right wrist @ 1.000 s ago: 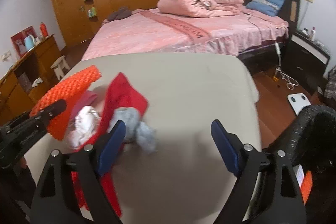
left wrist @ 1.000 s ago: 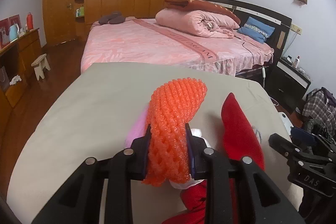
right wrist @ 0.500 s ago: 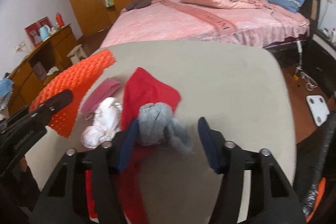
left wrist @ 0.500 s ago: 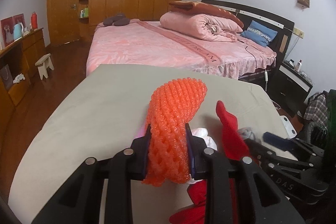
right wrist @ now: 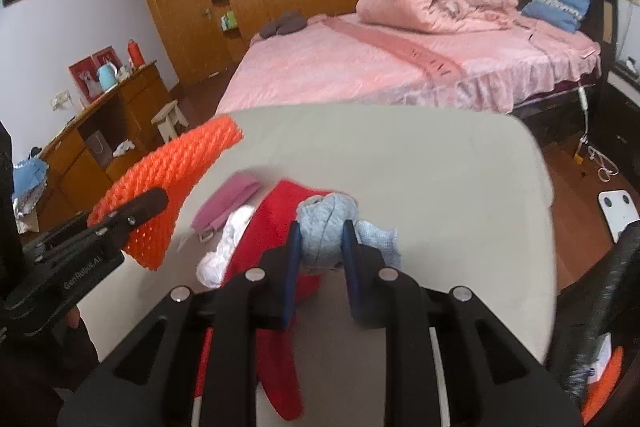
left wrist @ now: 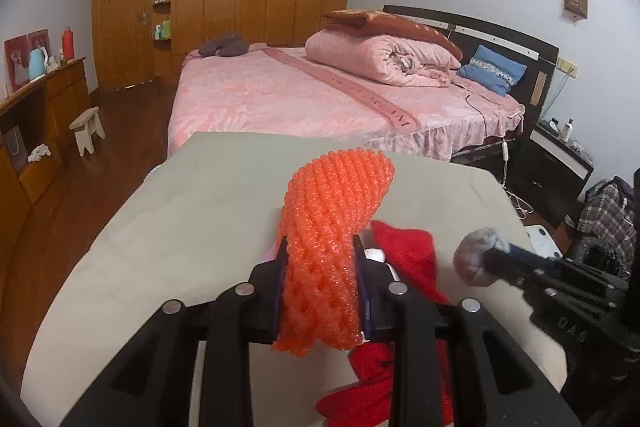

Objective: Collect trash
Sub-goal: 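Grasp the grey sock ball with the right tool while the left lifts the orange scrubber, then carry the grey socks over the bin with the right tool while the left carries the scrubber there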

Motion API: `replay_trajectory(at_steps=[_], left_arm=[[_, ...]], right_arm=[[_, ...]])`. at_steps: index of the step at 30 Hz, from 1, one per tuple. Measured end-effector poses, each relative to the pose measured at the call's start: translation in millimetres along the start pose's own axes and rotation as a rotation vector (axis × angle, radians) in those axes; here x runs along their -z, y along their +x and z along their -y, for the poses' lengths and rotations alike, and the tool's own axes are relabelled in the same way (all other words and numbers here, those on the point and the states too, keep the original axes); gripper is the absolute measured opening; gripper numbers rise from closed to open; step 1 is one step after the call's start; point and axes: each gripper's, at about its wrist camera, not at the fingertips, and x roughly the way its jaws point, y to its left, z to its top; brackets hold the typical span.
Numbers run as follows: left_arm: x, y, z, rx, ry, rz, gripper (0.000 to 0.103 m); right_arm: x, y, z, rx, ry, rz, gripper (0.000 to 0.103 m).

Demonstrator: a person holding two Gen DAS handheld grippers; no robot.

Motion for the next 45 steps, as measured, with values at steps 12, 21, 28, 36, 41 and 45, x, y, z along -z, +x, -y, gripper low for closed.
replay_trajectory(at_steps=[12,21,28,36,41,45], left_arm=[[-13.9,-37.1,28.1,0.035,0.021,0.046,0.028],[-14.3,-64.3,58.1,0.095,0.048,0.070,0.028],[-9.0,-76.9,91.7,0.155,0.080,0.071,0.028],[2.3,-86.5,141.5,0.254,0.138,0.054,0.028],[7.6,-89.8,176.6,0.322,0.178,0.046,0.028],[11.6,-90.4,206.0,0.378,0.210,0.037,0.028]], right_arm=[[-12.8,-73.2,19.1,0.051,0.021,0.131,0.020],[-1.2,-127.6,31.8,0.130,-0.018,0.197,0.020],[11.2,-157.8,51.4,0.171,0.016,0.210,0.020],[31.5,-190.4,85.9,0.261,0.073,0.218,0.020],[48.3,-210.5,112.3,0.325,0.110,0.217,0.020],[60.5,-223.8,132.4,0.376,0.134,0.216,0.020]])
